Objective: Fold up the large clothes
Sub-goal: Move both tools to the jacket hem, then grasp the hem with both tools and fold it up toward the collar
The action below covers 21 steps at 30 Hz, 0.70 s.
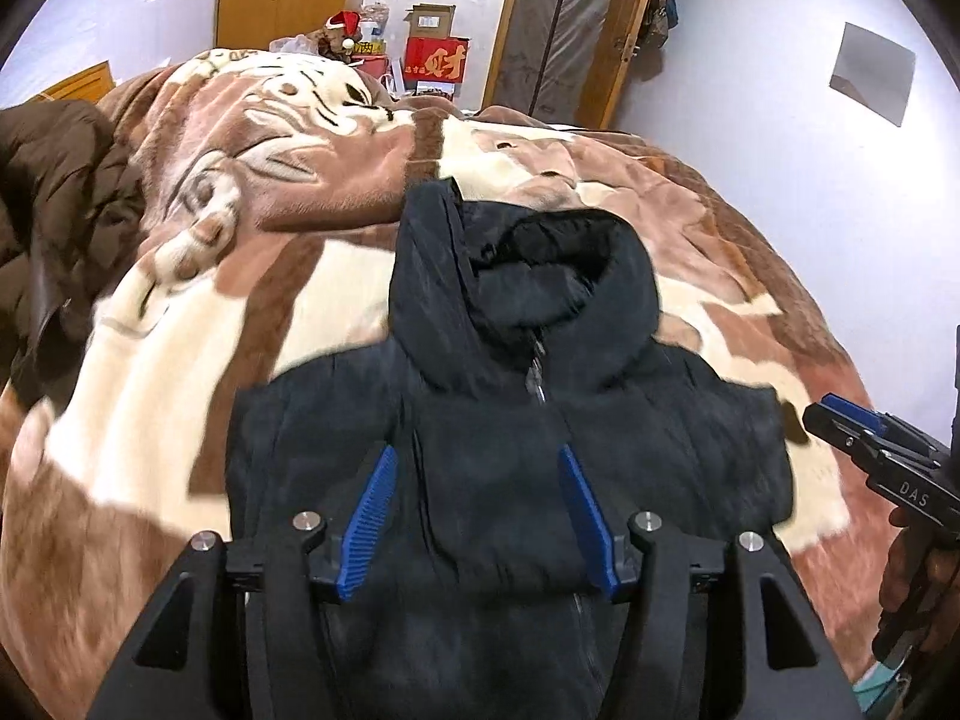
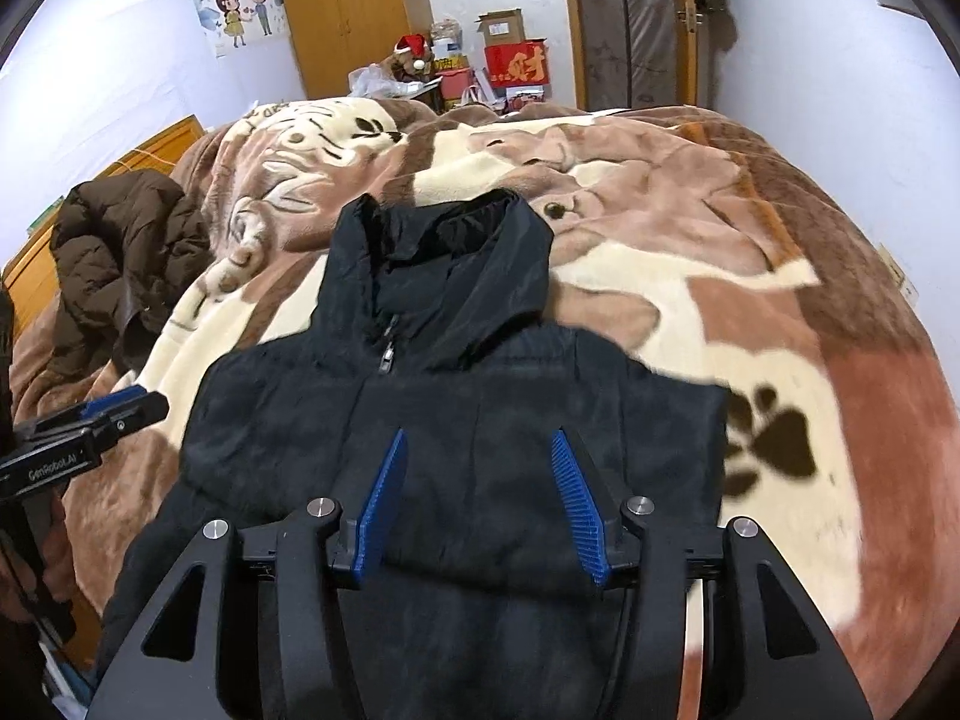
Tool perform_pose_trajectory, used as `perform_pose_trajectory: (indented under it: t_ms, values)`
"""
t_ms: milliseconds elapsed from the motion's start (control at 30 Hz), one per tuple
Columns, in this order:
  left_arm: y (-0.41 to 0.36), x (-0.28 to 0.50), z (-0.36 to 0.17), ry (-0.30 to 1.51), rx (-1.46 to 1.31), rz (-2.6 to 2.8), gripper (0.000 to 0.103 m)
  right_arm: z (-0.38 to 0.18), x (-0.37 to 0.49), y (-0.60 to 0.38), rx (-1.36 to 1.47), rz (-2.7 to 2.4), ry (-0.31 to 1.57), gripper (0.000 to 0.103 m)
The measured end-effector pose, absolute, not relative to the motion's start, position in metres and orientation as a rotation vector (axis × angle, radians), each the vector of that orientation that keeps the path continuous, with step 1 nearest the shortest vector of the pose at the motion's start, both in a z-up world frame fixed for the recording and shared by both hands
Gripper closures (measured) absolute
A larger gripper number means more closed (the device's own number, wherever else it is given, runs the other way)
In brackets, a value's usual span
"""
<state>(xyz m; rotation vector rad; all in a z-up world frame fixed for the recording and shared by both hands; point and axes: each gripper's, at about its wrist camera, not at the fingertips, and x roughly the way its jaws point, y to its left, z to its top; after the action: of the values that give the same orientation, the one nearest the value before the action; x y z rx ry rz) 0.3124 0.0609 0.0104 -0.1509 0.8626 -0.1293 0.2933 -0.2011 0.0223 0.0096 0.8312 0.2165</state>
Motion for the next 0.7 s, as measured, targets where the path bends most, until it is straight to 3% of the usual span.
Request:
perform_pose_trajectory:
  t_ms: [400,700]
  values:
    - [0.088,0.487,-0.047,0.952,-0.179,-0.056,0.04,-0.022,0.454,-0.22,0.103,0.24,0.927,0.052]
    - [0.083,0.561,-0.087,0.985,-0.255,-0.058,0.04,-0.056,0.541,-0.213,0.144,0.274,0.997,0.052]
